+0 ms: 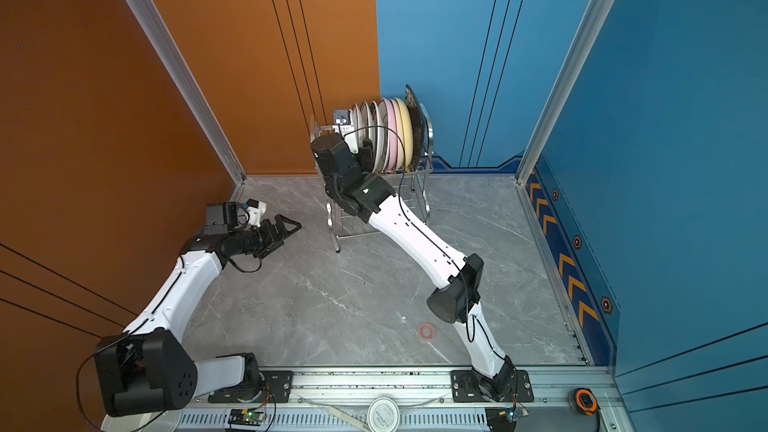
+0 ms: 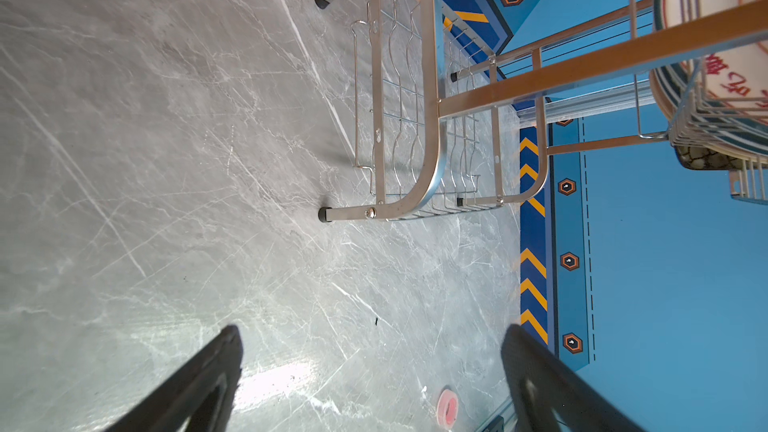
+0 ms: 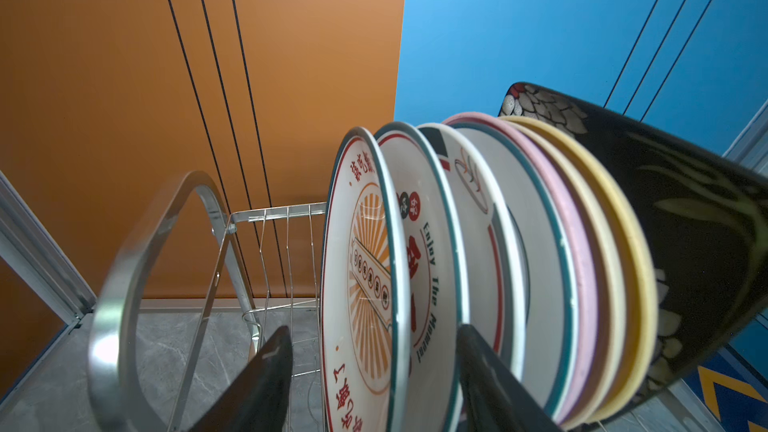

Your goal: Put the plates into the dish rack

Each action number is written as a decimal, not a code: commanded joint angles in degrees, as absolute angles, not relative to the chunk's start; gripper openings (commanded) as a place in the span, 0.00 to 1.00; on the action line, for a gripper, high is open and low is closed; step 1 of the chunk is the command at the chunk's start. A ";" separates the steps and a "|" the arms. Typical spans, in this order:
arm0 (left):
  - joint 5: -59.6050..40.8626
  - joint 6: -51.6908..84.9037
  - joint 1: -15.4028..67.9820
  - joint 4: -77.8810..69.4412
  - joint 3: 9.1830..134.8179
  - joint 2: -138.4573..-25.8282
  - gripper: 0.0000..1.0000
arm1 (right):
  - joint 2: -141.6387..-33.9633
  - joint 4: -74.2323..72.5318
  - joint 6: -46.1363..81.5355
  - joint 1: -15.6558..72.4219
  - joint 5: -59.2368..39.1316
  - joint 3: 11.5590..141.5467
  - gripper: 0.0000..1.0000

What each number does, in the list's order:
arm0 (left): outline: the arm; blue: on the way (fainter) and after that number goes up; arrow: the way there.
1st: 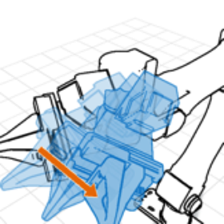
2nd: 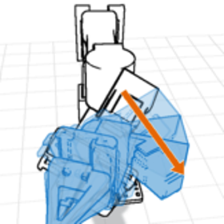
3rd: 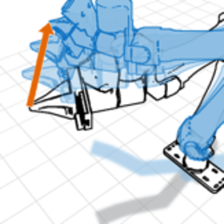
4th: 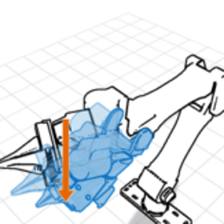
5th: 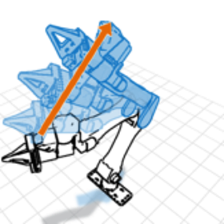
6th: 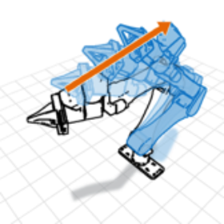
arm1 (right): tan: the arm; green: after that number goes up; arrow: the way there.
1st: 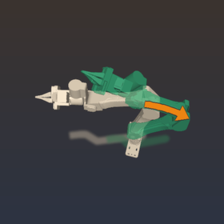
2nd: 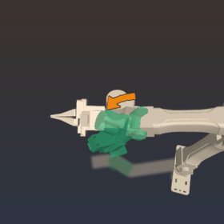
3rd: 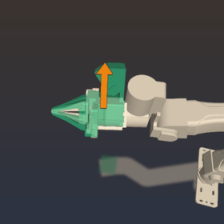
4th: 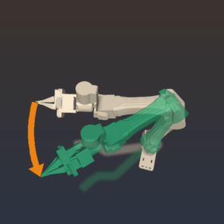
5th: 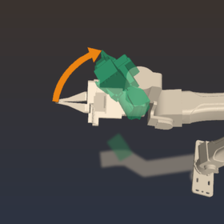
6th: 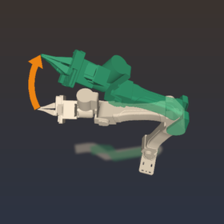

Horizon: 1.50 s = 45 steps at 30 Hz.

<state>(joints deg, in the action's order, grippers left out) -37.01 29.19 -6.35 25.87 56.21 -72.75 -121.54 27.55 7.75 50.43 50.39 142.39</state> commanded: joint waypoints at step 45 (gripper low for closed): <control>-13.86 10.53 -4.13 7.25 39.25 -62.09 0.98 | -64.28 19.58 15.34 19.67 13.29 57.10 1.00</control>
<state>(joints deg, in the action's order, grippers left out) -16.47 13.19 -4.05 13.80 41.08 -62.67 -65.98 24.43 17.98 22.00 17.43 59.96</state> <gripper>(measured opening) 0.982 0.999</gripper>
